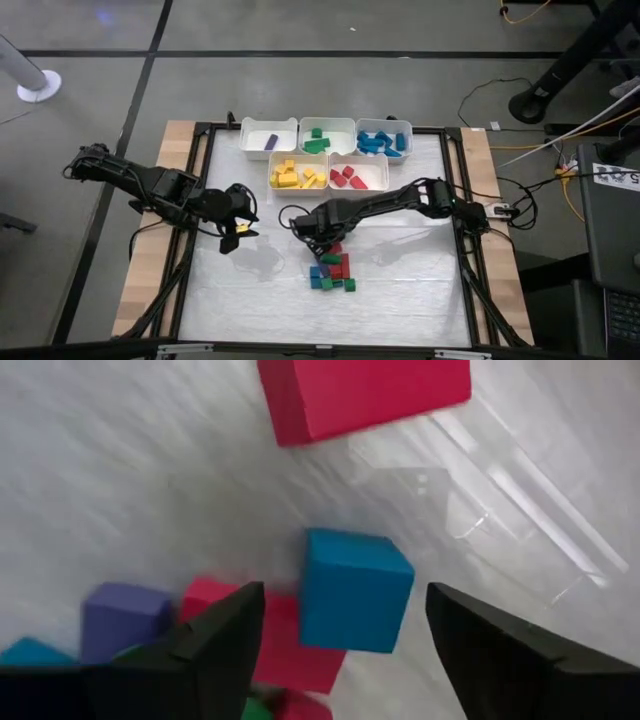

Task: Sort blocks
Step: Put the blue block into the top right bin, then put the red block into the bottom right bin, then put the green block into the top center bin

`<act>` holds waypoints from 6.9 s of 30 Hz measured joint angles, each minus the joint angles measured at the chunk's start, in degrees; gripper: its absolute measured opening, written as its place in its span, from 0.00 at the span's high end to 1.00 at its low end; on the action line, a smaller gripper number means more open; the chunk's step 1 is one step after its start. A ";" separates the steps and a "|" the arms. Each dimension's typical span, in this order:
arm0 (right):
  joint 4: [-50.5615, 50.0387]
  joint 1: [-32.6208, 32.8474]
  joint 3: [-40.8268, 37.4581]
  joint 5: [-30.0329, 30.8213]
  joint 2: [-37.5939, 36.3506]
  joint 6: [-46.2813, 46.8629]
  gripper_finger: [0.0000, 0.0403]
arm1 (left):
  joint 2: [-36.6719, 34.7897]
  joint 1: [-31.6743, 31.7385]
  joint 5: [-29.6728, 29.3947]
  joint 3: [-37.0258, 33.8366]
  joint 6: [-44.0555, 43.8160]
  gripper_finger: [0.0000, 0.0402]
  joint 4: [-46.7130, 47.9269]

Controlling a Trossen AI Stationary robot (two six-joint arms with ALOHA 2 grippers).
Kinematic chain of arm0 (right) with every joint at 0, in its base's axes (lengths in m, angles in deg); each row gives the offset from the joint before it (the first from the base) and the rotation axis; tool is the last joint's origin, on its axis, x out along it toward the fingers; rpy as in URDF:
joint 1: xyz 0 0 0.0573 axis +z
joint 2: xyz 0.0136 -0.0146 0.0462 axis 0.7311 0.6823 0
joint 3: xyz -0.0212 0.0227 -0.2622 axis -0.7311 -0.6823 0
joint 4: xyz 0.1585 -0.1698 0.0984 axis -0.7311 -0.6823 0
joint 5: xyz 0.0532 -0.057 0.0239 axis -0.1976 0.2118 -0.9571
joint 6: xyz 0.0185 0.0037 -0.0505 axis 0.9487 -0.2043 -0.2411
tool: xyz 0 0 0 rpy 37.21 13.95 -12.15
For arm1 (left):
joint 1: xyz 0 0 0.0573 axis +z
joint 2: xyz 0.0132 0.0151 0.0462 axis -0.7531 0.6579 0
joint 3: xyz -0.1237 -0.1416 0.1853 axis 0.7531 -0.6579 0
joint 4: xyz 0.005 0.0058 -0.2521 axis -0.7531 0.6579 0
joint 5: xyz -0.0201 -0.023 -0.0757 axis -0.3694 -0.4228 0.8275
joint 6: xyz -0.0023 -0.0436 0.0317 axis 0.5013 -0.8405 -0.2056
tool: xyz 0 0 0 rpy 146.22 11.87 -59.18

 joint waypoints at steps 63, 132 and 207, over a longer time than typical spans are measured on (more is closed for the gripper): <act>-21.30 -48.37 13.13 9.57 -7.65 -37.18 0.44 | 23.71 3.03 -9.86 -0.05 -2.61 0.54 -28.68; -24.47 -17.98 13.48 7.90 -39.95 -28.70 0.35 | 44.33 15.93 -12.70 5.90 10.47 0.73 -61.59; 25.35 25.03 -23.92 12.84 -12.45 47.17 0.69 | 23.50 -0.15 -3.42 6.14 6.71 0.58 -20.80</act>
